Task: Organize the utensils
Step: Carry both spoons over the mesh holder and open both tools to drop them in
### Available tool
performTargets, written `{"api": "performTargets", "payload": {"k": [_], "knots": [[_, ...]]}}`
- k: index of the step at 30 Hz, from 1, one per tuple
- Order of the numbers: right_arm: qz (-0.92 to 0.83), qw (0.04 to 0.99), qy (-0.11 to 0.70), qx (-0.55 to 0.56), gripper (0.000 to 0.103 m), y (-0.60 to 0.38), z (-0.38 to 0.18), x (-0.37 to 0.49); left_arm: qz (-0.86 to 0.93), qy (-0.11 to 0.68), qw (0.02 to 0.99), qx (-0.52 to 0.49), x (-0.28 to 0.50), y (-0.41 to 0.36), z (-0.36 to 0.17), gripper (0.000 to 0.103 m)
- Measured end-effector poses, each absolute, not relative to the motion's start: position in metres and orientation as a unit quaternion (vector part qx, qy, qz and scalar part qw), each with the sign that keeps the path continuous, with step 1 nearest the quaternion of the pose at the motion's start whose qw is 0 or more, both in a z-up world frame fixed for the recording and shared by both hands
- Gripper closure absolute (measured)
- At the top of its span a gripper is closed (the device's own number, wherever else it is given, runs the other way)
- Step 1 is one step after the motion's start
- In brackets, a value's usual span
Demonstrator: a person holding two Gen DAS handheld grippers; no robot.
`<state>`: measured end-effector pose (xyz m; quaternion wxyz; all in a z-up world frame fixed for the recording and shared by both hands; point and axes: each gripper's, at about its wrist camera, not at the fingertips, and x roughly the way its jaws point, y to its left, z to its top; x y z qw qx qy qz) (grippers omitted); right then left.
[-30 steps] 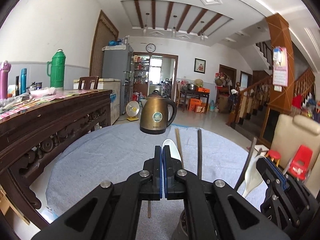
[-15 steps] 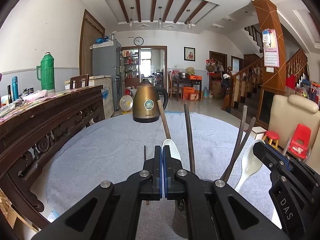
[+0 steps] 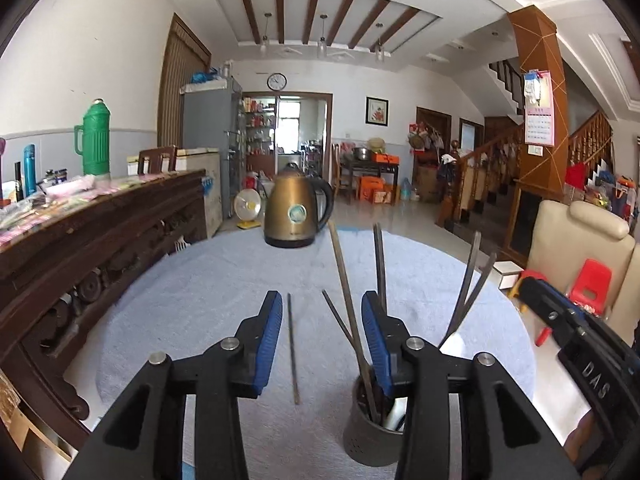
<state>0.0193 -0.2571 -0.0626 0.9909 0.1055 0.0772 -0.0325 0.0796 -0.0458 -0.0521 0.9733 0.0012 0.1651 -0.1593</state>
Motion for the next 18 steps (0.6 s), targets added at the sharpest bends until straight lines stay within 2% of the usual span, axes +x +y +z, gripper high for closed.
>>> {"api": "performTargets", "payload": {"k": [9,14,15,16,18], "knots": [[-0.063,0.986,0.083,0.132,0.083,-0.282,-0.055,0.014,-0.122,0.167,0.978,0.009,0.072,-0.035,-0.042,0.038],[-0.061,0.985,0.096,0.133,0.083,-0.283,-0.054,0.013,-0.099,0.176,0.979,0.022,0.075,-0.030,-0.040,0.032],[-0.059,0.984,0.100,0.133,0.082,-0.283,-0.054,0.014,-0.094,0.180,0.979,0.026,0.076,-0.030,-0.041,0.031],[-0.057,0.984,0.105,0.132,0.075,-0.282,-0.054,0.015,-0.091,0.183,0.979,0.028,0.077,-0.029,-0.041,0.031],[-0.057,0.984,0.111,0.131,0.058,-0.279,-0.055,0.015,-0.085,0.187,0.978,0.030,0.079,-0.027,-0.043,0.030]]}}
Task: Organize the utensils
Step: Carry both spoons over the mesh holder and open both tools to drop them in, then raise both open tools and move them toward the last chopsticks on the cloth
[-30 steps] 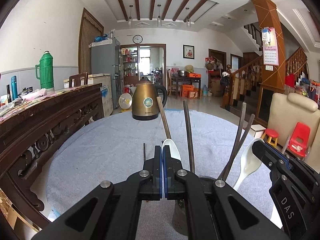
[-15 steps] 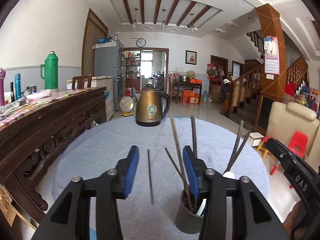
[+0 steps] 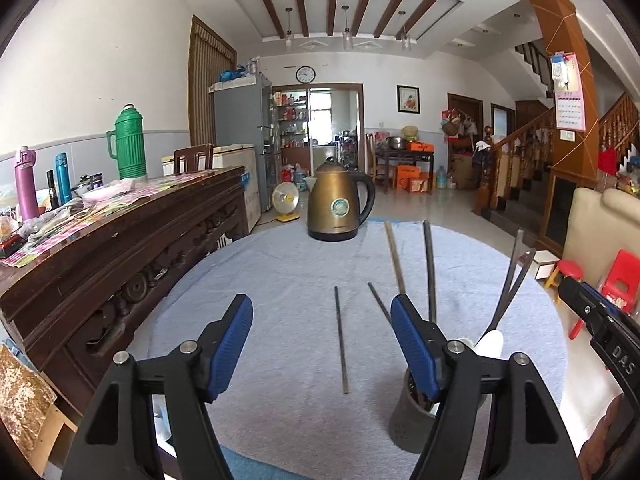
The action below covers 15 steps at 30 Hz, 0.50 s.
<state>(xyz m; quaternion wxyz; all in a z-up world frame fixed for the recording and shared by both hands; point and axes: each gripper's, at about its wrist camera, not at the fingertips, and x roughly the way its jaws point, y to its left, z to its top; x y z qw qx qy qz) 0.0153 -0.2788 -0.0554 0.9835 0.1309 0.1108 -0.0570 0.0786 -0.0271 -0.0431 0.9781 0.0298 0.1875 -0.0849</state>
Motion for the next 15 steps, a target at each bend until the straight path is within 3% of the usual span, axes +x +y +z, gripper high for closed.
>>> {"api": "performTargets", "payload": {"k": [1,15], "knots": [[-0.056,0.984,0.109,0.132,0.049,-0.277,-0.055,0.015,-0.081,0.191,0.978,0.031,0.080,-0.026,-0.045,0.030],[-0.061,0.985,0.102,0.127,0.050,-0.275,-0.053,0.011,-0.031,0.239,0.970,0.027,0.099,-0.009,-0.062,0.030]]}}
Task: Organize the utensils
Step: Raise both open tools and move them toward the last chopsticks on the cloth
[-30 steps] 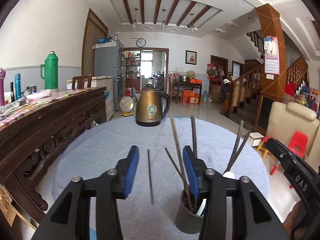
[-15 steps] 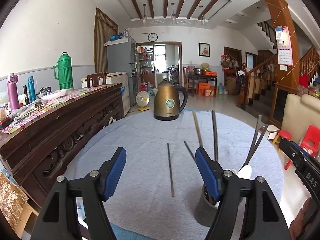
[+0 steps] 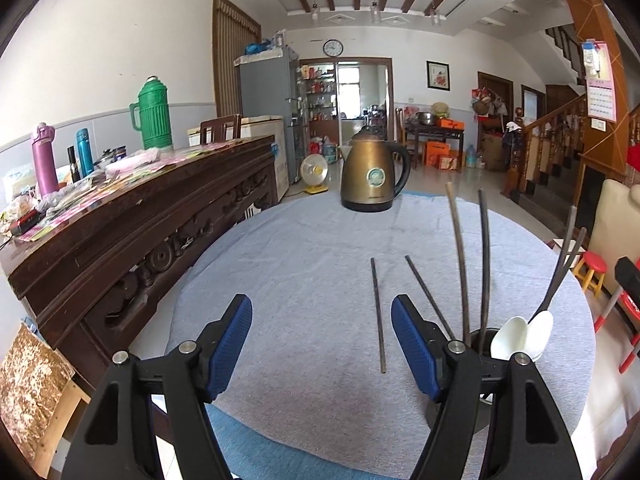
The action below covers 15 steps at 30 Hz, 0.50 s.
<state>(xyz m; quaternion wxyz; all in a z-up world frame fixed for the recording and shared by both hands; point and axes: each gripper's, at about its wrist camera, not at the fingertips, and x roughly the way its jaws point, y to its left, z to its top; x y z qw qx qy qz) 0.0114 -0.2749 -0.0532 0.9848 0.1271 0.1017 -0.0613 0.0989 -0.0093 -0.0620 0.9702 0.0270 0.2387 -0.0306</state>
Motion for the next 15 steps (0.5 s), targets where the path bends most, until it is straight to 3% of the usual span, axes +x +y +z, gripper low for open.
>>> {"api": "performTargets", "payload": {"k": [15], "knots": [[-0.092,0.970,0.123,0.190,0.050,-0.310,-0.059,0.010,0.009,0.295,0.955,-0.003,0.118,0.018,-0.083,0.030]]}}
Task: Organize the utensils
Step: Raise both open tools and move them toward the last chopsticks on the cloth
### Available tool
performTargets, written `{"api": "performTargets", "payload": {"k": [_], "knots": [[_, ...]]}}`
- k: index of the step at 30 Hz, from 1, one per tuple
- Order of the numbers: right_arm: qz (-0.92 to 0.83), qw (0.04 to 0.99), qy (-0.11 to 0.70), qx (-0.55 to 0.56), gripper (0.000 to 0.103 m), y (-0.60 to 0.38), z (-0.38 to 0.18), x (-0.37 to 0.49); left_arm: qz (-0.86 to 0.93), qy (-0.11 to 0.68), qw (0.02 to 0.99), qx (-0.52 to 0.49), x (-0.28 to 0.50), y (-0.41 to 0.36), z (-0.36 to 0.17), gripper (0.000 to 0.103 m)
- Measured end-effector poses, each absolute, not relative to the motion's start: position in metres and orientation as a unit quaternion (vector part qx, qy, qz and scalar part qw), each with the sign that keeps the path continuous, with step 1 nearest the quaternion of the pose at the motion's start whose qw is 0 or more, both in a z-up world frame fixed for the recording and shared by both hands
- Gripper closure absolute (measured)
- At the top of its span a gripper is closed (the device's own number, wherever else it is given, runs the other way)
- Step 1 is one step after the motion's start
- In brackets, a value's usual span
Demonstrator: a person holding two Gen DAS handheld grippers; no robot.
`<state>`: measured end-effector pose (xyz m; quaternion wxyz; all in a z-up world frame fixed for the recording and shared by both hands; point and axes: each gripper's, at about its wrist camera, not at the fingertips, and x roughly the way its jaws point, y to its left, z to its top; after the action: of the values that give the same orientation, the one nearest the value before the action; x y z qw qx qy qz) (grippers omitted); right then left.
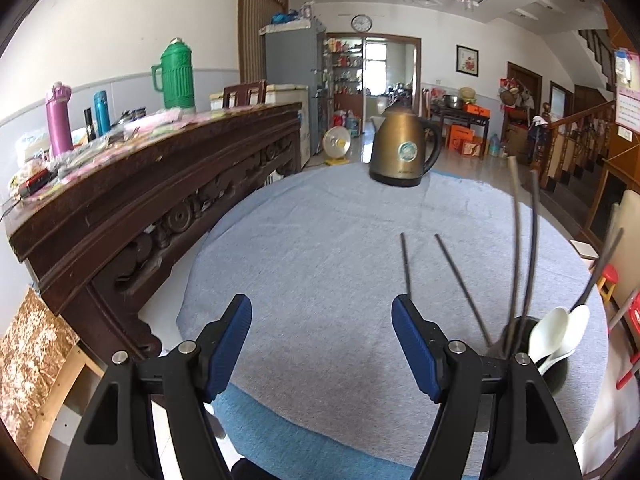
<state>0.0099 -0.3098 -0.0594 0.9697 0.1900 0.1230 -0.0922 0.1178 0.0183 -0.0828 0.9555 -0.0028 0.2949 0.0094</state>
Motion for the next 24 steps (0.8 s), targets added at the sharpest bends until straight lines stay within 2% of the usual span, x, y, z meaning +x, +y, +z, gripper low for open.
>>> {"api": "performTargets", "payload": {"k": [24], "knots": [[-0.120,0.925,0.228,0.279,0.050,-0.355,-0.107,0.041,0.027,0.351,0.936,-0.011,0.144,0.029,-0.118,0.030]]}}
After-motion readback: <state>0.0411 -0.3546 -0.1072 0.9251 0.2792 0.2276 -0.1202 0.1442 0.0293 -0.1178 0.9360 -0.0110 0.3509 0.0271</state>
